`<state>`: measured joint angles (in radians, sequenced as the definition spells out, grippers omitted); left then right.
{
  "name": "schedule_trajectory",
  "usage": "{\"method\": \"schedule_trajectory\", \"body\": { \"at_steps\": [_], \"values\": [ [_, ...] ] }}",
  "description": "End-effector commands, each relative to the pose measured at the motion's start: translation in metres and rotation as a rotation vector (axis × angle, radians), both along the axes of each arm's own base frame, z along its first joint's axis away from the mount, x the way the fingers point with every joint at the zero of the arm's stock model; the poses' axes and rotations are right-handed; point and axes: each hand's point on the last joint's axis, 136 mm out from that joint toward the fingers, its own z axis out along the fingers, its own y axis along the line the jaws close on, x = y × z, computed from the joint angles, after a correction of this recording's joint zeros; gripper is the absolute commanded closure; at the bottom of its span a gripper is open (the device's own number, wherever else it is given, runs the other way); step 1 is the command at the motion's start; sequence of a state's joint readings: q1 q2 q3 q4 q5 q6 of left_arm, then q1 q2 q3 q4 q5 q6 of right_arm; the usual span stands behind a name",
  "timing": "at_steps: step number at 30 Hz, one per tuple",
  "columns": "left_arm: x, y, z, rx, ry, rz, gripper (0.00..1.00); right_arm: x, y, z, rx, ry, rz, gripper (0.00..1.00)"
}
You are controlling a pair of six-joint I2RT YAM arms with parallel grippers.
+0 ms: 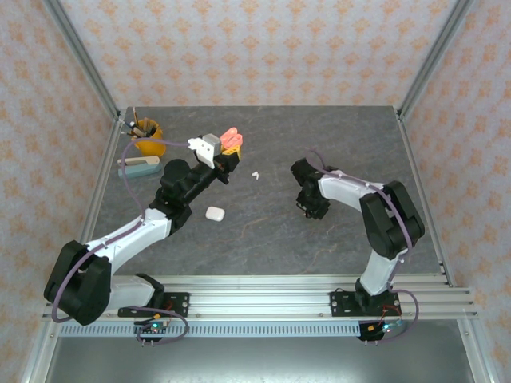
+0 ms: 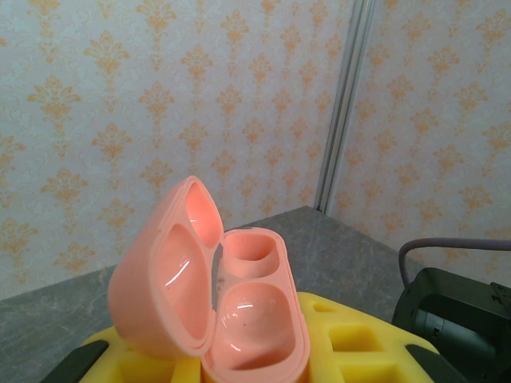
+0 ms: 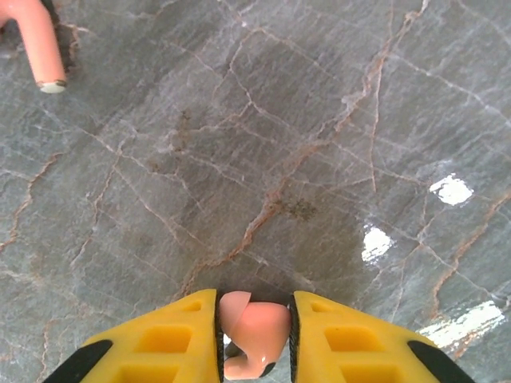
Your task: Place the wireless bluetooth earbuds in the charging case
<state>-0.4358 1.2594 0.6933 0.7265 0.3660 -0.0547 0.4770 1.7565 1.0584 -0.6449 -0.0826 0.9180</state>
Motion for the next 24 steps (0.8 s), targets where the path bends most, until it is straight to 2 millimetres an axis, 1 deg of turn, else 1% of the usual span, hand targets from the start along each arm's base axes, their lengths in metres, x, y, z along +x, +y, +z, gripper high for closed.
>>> {"method": "schedule_trajectory", "body": {
  "at_steps": [1,8,12,14,18,24],
  "values": [
    [-0.004,0.0,0.018,-0.015,-0.049,-0.02,1.0,0.003,-0.008,0.008,-0.027,-0.067,0.048,0.75],
    [-0.007,-0.002,0.016,-0.008,-0.048,-0.037,1.0,0.009,-0.018,0.045,-0.071,-0.186,0.128,0.78],
    [-0.01,-0.005,0.018,-0.001,-0.057,-0.06,1.0,0.013,-0.019,0.076,-0.067,-0.261,0.167,0.79],
    [-0.013,-0.007,0.019,0.004,-0.061,-0.08,1.0,0.015,-0.017,0.096,-0.058,-0.303,0.188,0.79],
    [-0.018,-0.012,0.019,0.014,-0.065,-0.114,1.0,0.023,-0.011,0.146,-0.026,-0.403,0.232,0.79],
    [-0.02,-0.016,0.02,0.031,-0.082,-0.128,1.0,0.037,0.009,0.225,0.044,-0.545,0.305,0.79]
  ]
}}
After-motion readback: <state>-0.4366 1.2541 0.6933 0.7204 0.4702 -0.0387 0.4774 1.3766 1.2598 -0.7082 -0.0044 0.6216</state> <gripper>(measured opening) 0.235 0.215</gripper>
